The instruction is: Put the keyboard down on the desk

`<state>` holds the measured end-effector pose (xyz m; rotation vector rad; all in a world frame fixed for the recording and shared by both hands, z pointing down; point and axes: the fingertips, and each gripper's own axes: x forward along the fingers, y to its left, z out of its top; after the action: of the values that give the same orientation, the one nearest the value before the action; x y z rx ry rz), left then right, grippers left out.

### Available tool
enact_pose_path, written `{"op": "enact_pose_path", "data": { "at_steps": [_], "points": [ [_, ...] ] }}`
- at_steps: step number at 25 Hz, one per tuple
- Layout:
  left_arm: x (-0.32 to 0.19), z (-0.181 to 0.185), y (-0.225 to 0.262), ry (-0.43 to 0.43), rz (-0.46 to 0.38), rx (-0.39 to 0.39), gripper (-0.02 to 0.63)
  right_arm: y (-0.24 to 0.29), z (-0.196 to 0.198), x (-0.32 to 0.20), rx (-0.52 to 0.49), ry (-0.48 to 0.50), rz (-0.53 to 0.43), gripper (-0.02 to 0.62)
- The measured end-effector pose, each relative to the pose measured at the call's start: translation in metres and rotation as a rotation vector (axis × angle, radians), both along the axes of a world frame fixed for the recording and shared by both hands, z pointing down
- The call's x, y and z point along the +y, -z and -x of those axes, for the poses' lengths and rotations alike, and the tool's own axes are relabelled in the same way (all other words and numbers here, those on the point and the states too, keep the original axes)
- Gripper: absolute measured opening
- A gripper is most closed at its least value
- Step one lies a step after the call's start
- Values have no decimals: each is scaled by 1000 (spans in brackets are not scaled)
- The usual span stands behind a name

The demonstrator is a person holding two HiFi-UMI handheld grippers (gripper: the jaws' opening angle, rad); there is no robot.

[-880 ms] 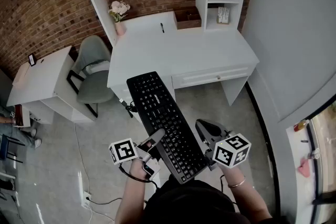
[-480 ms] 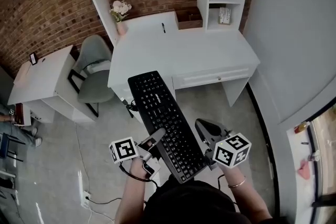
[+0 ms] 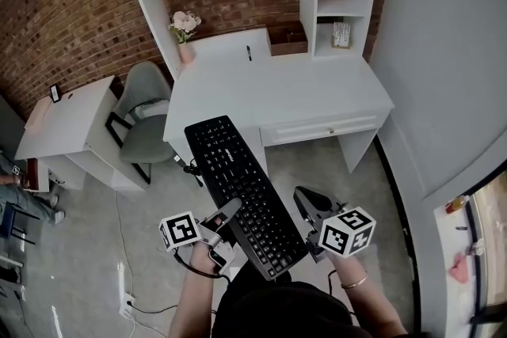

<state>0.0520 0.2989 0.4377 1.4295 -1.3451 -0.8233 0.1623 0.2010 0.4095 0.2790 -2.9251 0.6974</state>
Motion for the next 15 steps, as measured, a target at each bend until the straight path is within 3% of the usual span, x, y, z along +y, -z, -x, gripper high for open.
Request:
{"op": "enact_pose_path", "data": {
  "at_steps": [6,15],
  "points": [
    [-25,19,-4,-15,5,-3,81,3,21,-23,-39,-12,0,5],
    [-99,94,-14,-51,1,10,81,-7,90,-96,-21,-52,12,5]
  ]
}}
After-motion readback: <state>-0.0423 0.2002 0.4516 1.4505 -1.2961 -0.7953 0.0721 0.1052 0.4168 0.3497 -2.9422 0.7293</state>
